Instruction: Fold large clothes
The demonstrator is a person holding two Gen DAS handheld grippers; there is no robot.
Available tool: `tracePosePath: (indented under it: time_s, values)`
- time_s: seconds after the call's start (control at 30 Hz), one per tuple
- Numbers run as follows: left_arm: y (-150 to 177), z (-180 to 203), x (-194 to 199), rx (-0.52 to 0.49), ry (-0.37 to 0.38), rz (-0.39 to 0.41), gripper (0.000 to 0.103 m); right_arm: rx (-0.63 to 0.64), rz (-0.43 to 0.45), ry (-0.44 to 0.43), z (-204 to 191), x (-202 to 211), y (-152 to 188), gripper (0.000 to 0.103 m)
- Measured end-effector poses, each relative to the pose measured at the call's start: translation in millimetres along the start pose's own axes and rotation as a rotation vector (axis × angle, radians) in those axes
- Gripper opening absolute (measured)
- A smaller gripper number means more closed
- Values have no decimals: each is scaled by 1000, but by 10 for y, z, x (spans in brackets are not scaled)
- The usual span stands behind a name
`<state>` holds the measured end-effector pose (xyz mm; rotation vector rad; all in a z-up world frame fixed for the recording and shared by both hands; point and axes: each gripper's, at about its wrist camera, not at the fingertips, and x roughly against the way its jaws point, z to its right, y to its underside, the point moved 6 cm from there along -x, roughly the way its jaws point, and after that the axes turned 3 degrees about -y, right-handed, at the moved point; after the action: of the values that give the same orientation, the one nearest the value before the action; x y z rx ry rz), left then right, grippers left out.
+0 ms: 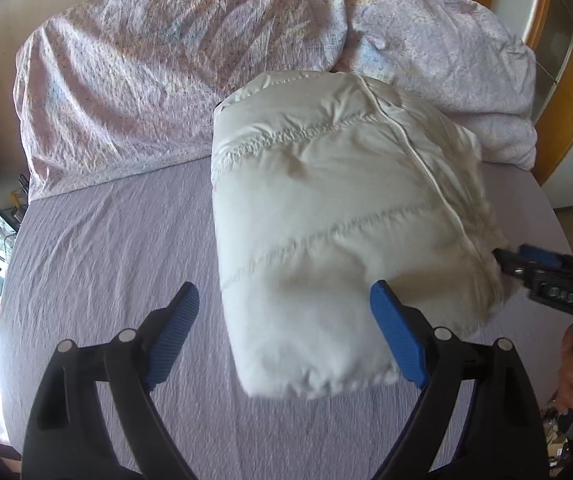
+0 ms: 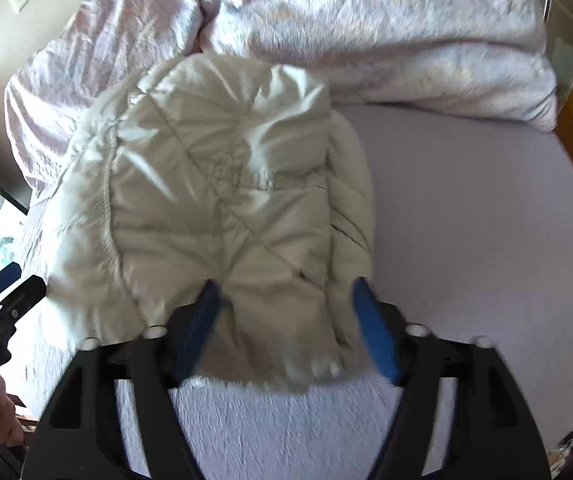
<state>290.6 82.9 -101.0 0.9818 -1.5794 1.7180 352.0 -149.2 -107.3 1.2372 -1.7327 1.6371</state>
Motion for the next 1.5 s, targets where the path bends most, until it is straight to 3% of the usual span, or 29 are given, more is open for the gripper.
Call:
tracePosePath:
  time_s: [0.13, 0.57, 1.5]
  values:
    - [195, -21, 190, 16, 16, 4, 92, 32, 25, 16, -57, 334, 201, 102]
    - [788, 108, 683, 17, 26, 21, 93, 64, 10, 0, -235, 797, 888, 102]
    - [970, 186, 810, 53, 37, 39, 93, 90, 73, -23, -325, 926, 939, 102]
